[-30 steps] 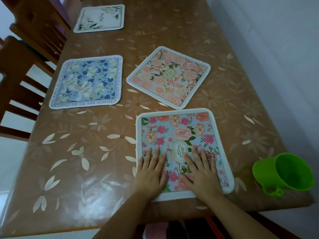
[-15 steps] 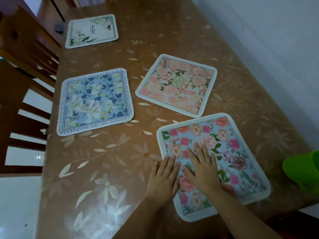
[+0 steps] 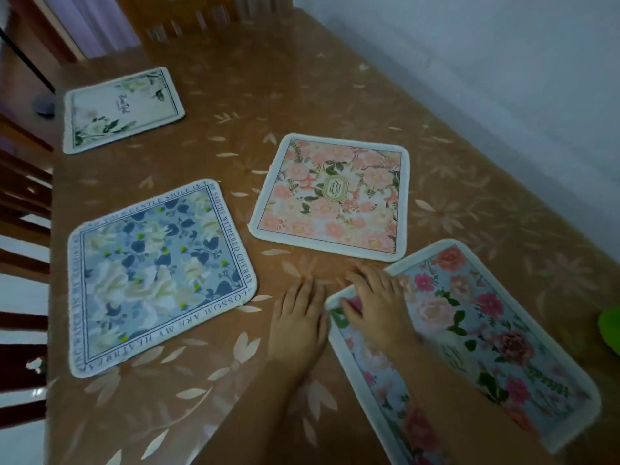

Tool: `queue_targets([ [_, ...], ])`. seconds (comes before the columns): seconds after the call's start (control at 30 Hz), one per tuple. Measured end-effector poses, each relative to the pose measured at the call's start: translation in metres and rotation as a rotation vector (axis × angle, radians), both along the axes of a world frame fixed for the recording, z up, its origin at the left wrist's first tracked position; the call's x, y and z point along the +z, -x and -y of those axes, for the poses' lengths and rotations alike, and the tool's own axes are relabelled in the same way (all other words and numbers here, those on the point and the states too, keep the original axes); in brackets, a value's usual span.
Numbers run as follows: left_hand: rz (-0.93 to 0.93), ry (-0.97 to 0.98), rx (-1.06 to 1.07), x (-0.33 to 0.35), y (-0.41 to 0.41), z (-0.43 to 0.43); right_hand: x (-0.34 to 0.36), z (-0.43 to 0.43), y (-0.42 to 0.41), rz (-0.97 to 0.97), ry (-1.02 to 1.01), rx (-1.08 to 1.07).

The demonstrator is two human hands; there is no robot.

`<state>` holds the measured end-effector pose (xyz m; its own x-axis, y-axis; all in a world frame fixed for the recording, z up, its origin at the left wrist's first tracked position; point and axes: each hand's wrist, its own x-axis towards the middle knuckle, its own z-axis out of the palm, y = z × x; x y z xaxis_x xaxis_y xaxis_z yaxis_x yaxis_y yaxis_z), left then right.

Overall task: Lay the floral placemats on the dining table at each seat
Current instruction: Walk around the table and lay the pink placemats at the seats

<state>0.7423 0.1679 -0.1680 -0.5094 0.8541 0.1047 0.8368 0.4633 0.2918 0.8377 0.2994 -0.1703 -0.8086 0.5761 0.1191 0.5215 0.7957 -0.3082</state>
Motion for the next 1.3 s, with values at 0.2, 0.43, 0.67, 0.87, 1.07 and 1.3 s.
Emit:
queue_targets([
  [0.2,-0.022,-0.084,-0.010,-0.001,0.040,-0.033,-0.002,-0.017,0.034,-0.062,-0.029,0.004],
  [0.43,0.006,-0.142,-0.009,-0.007,0.068,-0.053,-0.003,-0.037,0.062,-0.147,0.023,-0.091],
  [0.67,0.076,-0.223,-0.030,-0.010,0.089,-0.075,-0.007,-0.046,0.070,-0.226,0.027,-0.092],
  [0.87,0.059,-0.273,-0.160,-0.007,0.102,-0.080,-0.004,-0.054,0.079,-0.356,-0.039,-0.139],
  [1.07,0.037,-0.299,-0.260,0.000,0.109,-0.085,-0.007,-0.055,0.078,-0.364,0.014,-0.119],
  [1.3,0.208,-0.314,-0.102,0.018,0.105,-0.086,0.005,-0.051,0.069,-0.367,0.112,-0.019],
])
